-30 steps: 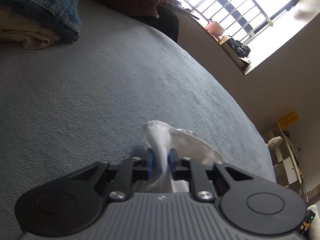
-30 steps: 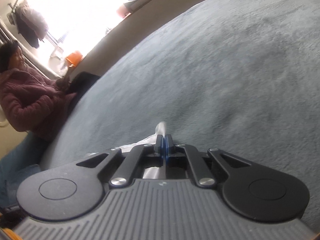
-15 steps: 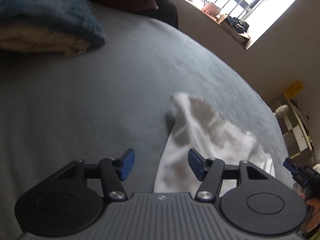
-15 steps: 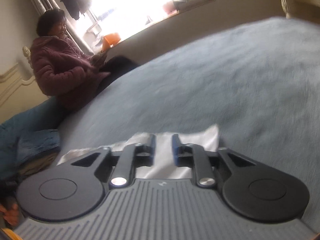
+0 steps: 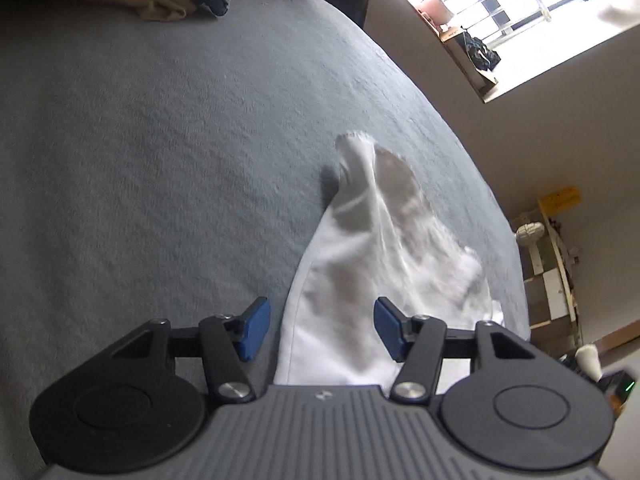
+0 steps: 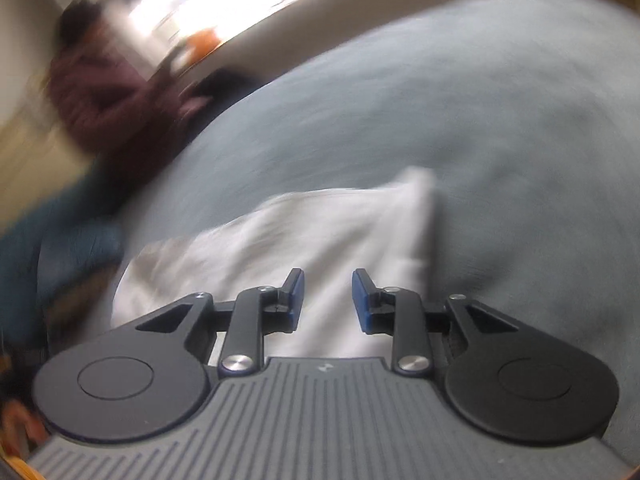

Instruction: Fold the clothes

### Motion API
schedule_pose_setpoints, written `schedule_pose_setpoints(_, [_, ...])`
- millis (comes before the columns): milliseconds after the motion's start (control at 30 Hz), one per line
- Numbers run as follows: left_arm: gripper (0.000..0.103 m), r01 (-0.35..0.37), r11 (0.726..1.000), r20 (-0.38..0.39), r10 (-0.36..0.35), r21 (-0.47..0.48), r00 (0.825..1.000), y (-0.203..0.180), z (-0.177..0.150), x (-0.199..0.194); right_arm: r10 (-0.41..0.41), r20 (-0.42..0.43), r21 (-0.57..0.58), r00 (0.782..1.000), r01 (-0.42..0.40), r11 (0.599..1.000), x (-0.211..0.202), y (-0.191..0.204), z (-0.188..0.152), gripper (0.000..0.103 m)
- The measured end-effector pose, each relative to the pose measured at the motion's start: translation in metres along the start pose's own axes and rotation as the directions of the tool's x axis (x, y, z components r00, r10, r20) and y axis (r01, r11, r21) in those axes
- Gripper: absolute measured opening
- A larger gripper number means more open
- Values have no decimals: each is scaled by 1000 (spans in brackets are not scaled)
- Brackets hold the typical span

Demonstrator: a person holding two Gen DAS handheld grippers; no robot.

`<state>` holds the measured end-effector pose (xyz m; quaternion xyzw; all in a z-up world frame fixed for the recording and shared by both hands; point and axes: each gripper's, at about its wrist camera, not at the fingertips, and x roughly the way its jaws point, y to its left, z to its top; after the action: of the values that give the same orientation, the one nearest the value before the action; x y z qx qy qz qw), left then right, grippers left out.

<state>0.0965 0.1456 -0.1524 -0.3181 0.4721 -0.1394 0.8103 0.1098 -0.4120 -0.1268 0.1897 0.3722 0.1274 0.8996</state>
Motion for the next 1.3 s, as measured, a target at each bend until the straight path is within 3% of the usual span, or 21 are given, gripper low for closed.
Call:
schedule_pose_setpoints(67, [53,-9,1000,-2,9,17,1000,0,-8,-1,71,-51,-163,996,-79,983,15,46,12,26])
schedule_pose_setpoints(133, [43,-17,999,2,17,29,1000,0,-17,-2,138,-117,-316,984,-168,934,33,95,19,26])
schedule_pose_setpoints(167, [40,-21,999,8,21,36,1000,0,-21,-2,144,-143,-373,979,-189,909,44,112,19,26])
schedule_pose_setpoints(233, [19,-27,999,20,26,39,999,0,-28,-1,130,-186,-465,974,-204,861,66,138,13,26])
schedule_pose_setpoints(300, [11,-21,1000,31,21,16,999,4,-34,0,112,-226,-551,968,-222,804,89,163,8,25])
schedule_pose_setpoints(467, [5,6,999,71,-4,-32,997,13,-45,0,47,-315,-732,948,-274,624,146,226,-5,22])
schedule_pose_setpoints(633, [5,35,998,87,-30,-51,996,21,-49,1,-39,-381,-853,924,-335,400,203,290,-19,18])
schedule_pose_setpoints(667, [5,38,998,89,-33,-53,996,22,-49,1,-56,-345,-866,937,-295,404,213,291,-12,18])
schedule_pose_setpoints(700, [5,42,998,89,-37,-54,995,22,-49,2,-74,-284,-872,956,-225,435,222,287,0,18])
schedule_pose_setpoints(767, [5,47,998,90,-42,-53,995,23,-48,3,-69,-203,-822,977,-131,555,228,279,32,19])
schedule_pose_setpoints(833, [5,51,997,90,-46,-53,995,24,-48,5,-28,-183,-750,983,-121,650,223,273,58,20])
schedule_pose_setpoints(867, [5,53,997,89,-48,-57,995,24,-48,6,4,-203,-737,979,-155,658,218,273,61,20])
schedule_pose_setpoints(933, [6,57,996,87,-51,-68,995,25,-47,8,71,-285,-725,956,-264,636,207,276,61,20])
schedule_pose_setpoints(1100, [8,72,992,96,-62,-103,993,27,-46,12,68,-512,-768,856,-491,412,200,296,4,19])
schedule_pose_setpoints(1133, [8,74,992,98,-63,-104,993,27,-47,12,48,-503,-778,863,-477,409,205,296,1,19])
schedule_pose_setpoints(1233, [8,67,993,105,-57,-95,993,25,-49,14,-30,-396,-816,918,-337,471,230,289,3,19])
schedule_pose_setpoints(1300, [8,63,994,106,-53,-93,993,23,-49,16,-87,-323,-830,942,-238,504,247,285,5,19])
